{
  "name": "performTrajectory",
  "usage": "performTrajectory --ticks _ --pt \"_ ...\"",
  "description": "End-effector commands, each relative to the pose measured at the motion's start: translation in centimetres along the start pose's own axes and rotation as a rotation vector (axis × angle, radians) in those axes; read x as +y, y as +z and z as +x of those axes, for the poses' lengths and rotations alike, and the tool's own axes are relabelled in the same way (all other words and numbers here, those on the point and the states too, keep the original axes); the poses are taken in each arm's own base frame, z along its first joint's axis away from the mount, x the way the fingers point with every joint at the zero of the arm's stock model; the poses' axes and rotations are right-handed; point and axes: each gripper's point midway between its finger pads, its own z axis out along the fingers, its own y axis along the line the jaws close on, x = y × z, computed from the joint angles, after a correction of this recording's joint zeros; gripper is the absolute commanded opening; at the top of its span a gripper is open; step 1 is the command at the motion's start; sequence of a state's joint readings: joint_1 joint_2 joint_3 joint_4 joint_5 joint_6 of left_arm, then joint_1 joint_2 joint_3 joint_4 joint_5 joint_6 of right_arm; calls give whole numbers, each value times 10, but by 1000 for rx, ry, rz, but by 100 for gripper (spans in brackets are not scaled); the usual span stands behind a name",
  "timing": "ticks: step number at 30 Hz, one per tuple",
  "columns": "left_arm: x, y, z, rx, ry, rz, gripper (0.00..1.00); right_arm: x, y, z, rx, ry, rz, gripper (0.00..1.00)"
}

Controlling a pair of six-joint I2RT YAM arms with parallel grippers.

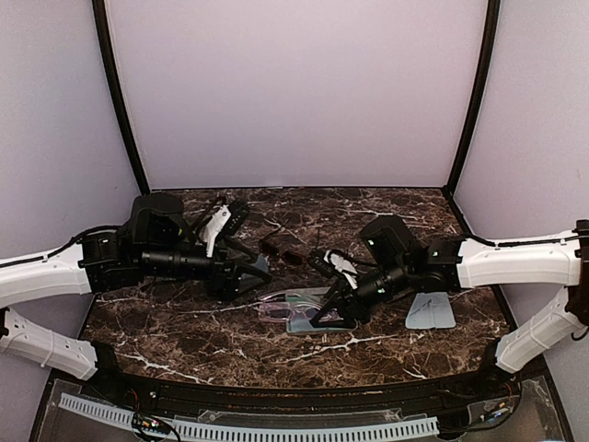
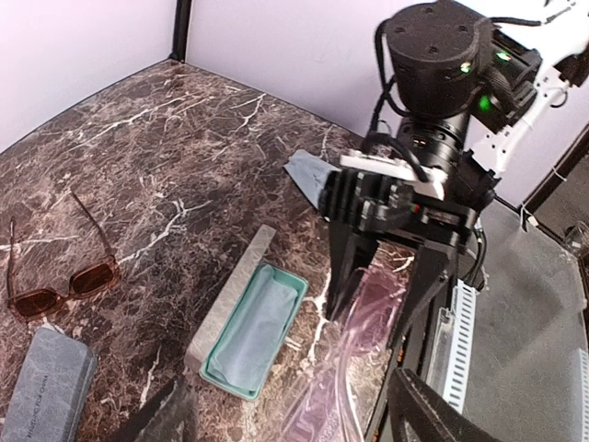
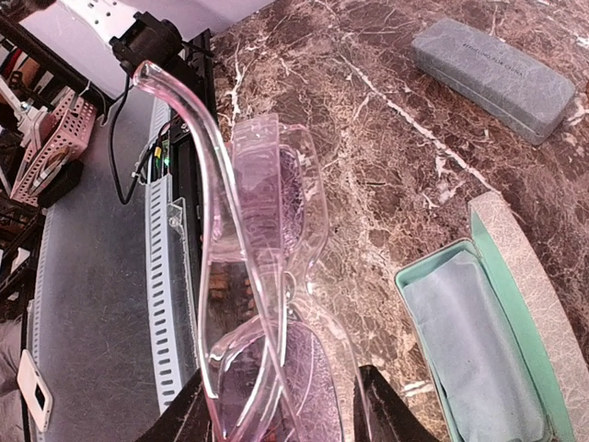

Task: Organize the sunglasses
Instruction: Close the left temple of the sunglasses on the sunglasses.

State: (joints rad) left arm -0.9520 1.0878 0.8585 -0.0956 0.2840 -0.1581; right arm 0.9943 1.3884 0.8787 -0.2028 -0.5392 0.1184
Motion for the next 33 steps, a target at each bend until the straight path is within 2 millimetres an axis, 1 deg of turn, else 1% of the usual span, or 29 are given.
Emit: performTrajectory --ticks 1,4,6,11,19,23,30,33 --pt "19 19 -8 1 -69 -87 73 3 3 -13 -26 -17 -1 15" --pt "20 33 -3 29 -99 -86 72 3 4 -13 -28 -18 -1 15" --pt "17 39 2 45 -104 -79 72 3 4 -12 -28 -17 0 15" --pt "15 48 16 79 -109 -102 71 3 4 -13 -32 -18 3 15" --pt "17 53 34 111 -99 -141 71 4 1 -14 -42 -21 3 14" --pt "19 55 46 127 -97 -157 71 7 -1 -17 -58 -27 -4 14" --pt "19 58 65 131 -129 -139 71 8 -3 -19 -71 -27 -9 14" --pt "20 57 66 130 -129 -145 71 8 -2 -19 -69 -25 -12 14"
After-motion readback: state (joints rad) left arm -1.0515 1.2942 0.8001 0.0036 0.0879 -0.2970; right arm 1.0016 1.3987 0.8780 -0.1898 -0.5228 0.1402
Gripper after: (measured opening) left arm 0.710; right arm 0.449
